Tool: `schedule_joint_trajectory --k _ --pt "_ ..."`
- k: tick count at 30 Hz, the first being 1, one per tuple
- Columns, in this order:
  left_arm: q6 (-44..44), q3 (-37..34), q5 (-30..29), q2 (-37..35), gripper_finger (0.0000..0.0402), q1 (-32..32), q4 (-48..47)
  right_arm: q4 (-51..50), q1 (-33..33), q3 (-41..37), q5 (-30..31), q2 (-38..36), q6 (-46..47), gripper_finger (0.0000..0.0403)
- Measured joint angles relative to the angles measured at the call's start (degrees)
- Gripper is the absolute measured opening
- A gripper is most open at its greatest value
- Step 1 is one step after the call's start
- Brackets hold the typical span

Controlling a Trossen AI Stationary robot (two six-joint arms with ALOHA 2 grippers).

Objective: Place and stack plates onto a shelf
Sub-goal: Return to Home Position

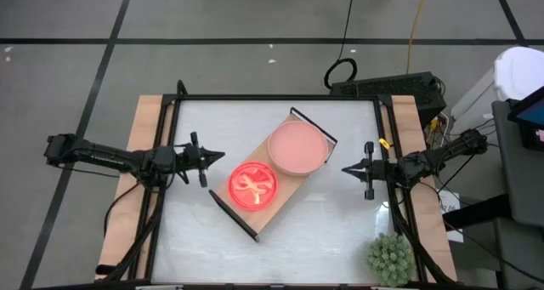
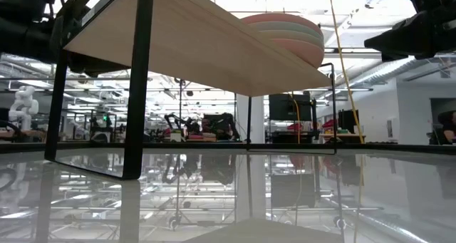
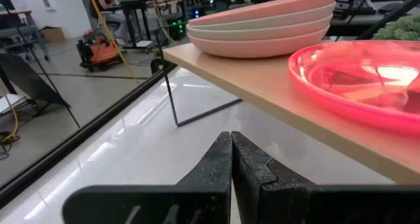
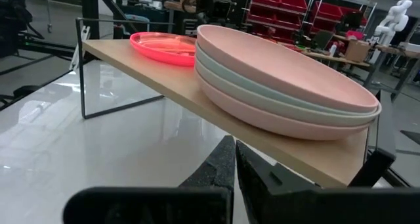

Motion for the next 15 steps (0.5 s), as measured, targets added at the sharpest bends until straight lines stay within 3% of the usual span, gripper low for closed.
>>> schedule_joint_trajectory --k 15 --pt "0.8 -2.9 3.5 -10.3 0.0001 -1.4 -5.2 -3.8 0.0 0.0 -0.2 -0.9 1.7 0.0000"
